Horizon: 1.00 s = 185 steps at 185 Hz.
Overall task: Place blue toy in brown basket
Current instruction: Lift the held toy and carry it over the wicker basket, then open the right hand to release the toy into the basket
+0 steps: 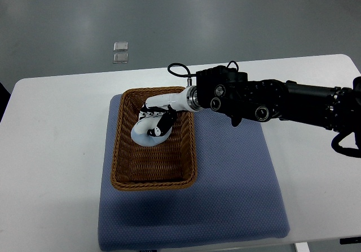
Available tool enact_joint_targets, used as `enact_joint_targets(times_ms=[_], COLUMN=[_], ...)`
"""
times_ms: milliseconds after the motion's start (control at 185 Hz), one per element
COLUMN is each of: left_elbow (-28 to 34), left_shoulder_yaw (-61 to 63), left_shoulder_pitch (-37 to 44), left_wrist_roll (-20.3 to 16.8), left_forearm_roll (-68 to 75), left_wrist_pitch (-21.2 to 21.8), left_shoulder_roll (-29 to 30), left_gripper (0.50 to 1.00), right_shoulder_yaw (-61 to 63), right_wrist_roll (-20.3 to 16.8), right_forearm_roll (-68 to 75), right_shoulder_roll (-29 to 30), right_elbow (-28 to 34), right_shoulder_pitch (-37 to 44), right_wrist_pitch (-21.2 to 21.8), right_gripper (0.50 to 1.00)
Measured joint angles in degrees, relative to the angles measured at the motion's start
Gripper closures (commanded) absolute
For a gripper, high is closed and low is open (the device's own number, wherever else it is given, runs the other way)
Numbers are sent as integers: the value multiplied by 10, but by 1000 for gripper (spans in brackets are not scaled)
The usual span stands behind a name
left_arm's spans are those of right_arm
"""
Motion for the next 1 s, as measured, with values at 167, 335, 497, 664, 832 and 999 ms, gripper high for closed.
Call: enact_joint_targets(times_ms=[167,335,497,664,832,999], left_elbow=[0,0,0,0,1,1], left_shoulder_yaw=[0,0,0,0,0,0], left_shoulder_pitch=[0,0,0,0,0,0], left_wrist_roll=[0,0,0,0,0,0], left_forearm_roll=[0,0,0,0,0,0], left_wrist_pitch=[0,0,0,0,0,0], left_shoulder_roll=[0,0,0,0,0,0], left_gripper=[500,500,500,500,500,500], right_shoulder_yaw=[0,0,1,8,11,39], right_wrist_roll=[0,0,0,0,1,1], right_forearm_roll=[0,0,0,5,12,13], right_shoulder_roll=[1,1,1,1,1,-13], right_elbow=[-13,-21,-22,-21,-18,-16], right_shoulder_pitch=[-13,-19,-20,-13,9,25], right_wrist_pitch=[-5,-5,-5,0,2,12], right_gripper=[797,695,642,636,607,605])
